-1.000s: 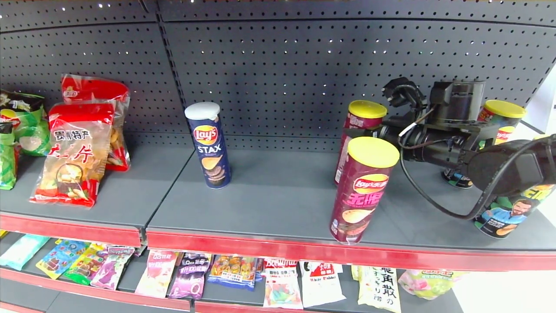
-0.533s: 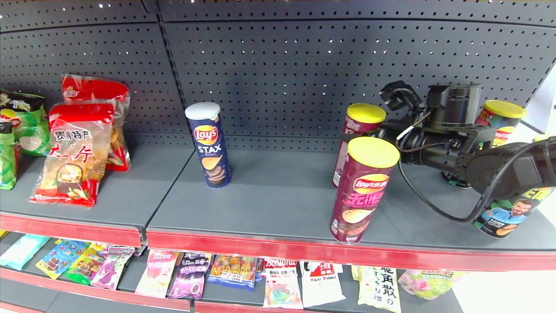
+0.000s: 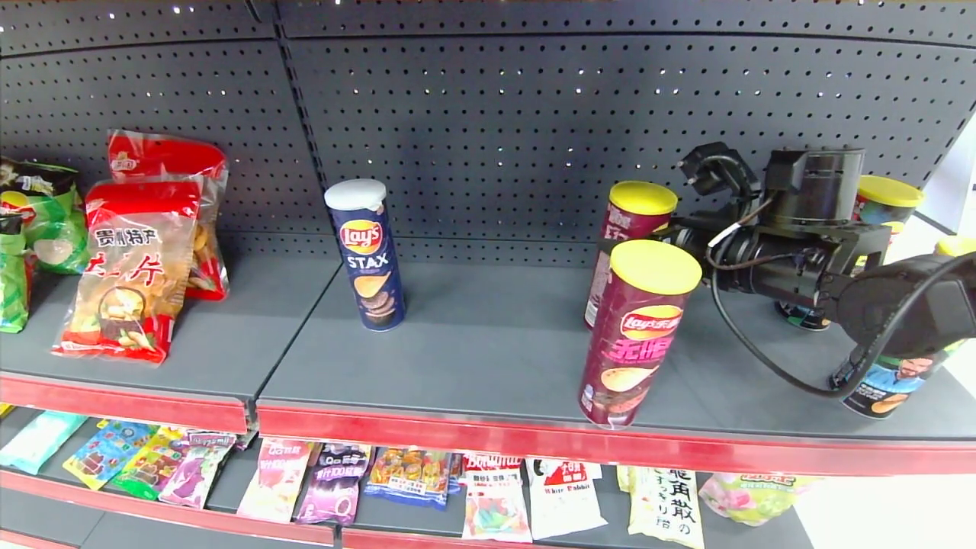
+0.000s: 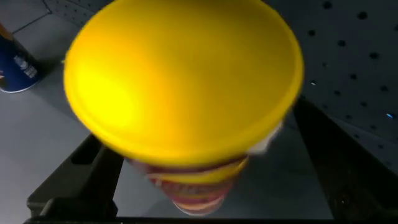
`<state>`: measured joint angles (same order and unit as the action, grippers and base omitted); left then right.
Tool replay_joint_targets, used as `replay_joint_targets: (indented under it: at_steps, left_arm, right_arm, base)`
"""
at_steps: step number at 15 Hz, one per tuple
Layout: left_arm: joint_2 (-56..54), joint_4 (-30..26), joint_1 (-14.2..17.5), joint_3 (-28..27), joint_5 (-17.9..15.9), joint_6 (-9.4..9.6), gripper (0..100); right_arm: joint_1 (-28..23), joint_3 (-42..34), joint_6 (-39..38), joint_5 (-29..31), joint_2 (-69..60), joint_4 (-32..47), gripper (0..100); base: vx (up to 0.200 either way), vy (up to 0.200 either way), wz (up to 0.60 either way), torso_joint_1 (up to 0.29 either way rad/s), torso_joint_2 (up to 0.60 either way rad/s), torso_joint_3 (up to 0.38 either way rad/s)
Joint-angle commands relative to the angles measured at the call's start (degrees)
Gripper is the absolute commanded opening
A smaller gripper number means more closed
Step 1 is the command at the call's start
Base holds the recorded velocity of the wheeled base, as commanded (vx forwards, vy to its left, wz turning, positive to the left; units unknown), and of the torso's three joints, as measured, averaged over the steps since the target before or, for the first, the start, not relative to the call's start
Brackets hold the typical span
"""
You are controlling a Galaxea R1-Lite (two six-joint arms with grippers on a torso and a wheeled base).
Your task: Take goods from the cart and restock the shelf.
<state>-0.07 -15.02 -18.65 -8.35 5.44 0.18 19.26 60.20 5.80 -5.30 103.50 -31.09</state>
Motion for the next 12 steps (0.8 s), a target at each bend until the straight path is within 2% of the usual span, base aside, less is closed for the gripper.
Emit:
replay_joint_targets:
  at_steps: [1, 5, 12]
  left_arm:
    - [0.2, 0.0, -0.1, 0.0, -0.1, -0.01, 100]
    - [0.5, 0.0, -0.1, 0.0, -0.3, -0.01, 100]
    - [0.7, 0.0, -0.2, 0.0, -0.4, -0.01, 100]
  right_arm:
    - [-0.2, -2.0, -0.4, 0.3, -2.8, 0.1, 100]
    - [-1.3, -5.7, -0.7, 2.7, -6.0, 0.1, 100]
    - [-1.9, -11.5, -0.8, 2.6, -11.7, 0.3, 100]
  base:
    - [0.0, 0.0, 0.0, 0.0, 0.0, 0.0]
    - [0.0, 0.0, 0.0, 0.0, 0.0, 0.0]
    - [0.0, 0.0, 0.0, 0.0, 0.0, 0.0]
